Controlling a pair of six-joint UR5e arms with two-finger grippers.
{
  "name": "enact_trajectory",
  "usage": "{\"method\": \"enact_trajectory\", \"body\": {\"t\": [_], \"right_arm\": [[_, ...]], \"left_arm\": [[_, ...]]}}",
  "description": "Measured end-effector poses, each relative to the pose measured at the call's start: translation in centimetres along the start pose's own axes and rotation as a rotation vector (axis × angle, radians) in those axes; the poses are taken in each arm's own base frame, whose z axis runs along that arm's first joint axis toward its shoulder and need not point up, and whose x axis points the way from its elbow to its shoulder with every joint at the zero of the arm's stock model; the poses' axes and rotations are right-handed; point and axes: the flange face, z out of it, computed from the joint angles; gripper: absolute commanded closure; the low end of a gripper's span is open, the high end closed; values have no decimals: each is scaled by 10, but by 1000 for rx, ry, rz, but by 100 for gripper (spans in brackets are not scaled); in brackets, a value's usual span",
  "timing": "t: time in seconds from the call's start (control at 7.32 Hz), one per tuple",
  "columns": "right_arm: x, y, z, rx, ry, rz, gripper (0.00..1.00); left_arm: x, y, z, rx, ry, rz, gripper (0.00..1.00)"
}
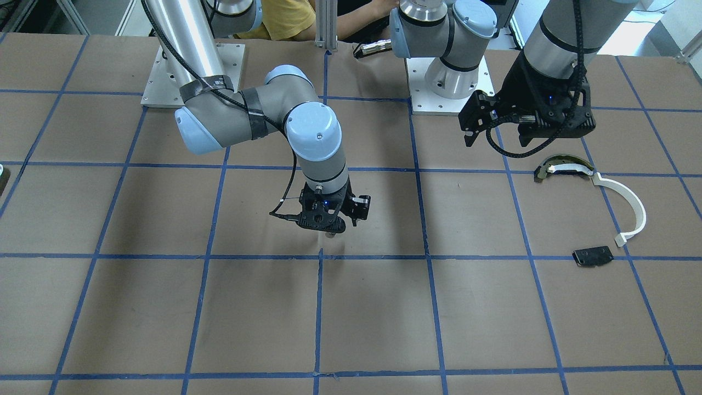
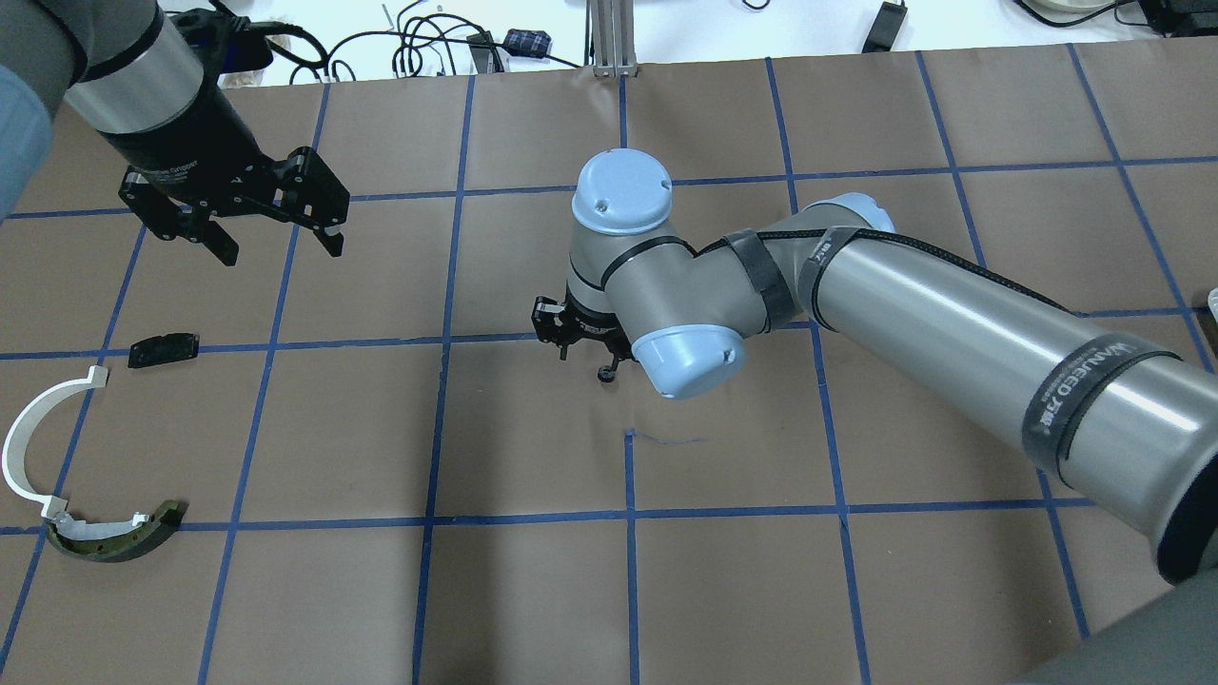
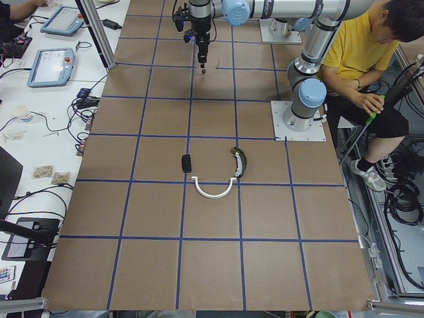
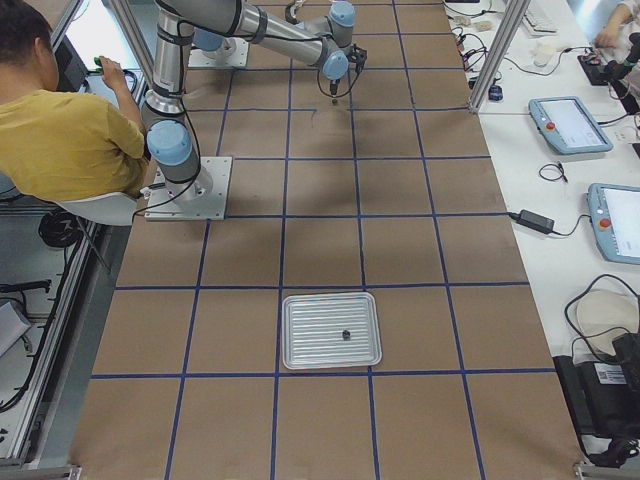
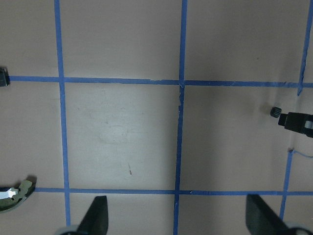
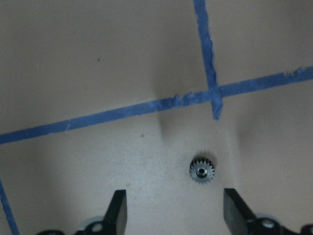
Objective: Place bearing gear from tray to pile
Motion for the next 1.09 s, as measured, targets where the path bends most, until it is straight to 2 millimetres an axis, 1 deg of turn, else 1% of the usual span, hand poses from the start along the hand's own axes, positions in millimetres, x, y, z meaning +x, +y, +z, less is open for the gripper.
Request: {"method": "enact_trajectory", "body": {"t": [0.14, 0.27, 0.41, 0.55, 0.68, 0.82, 0.96, 1.09], "right_arm": [[16, -18, -17, 34, -7, 9, 0], [51, -47, -48, 52, -2, -11, 0], [114, -82, -89, 50, 18, -76, 0], [195, -113, -130, 43, 34, -136, 0], [287, -139, -165, 57, 49, -186, 0], [396, -159, -188, 73, 74, -240, 0], [491, -167, -197, 85, 94, -274, 0], [571, -171, -192, 109, 125, -288, 0]], "left_arm": [[-2, -1, 0, 2, -5, -3, 0], [-5, -3, 2, -1, -7, 4, 0], [-5, -11, 10, -1, -4, 18, 0], [0, -26, 26, 13, 3, 28, 0], [24, -41, 53, 34, 6, 50, 0], [67, -50, 82, 51, 7, 86, 0], [115, -49, 110, 52, 6, 134, 1], [158, -44, 138, 45, 4, 190, 1]]}}
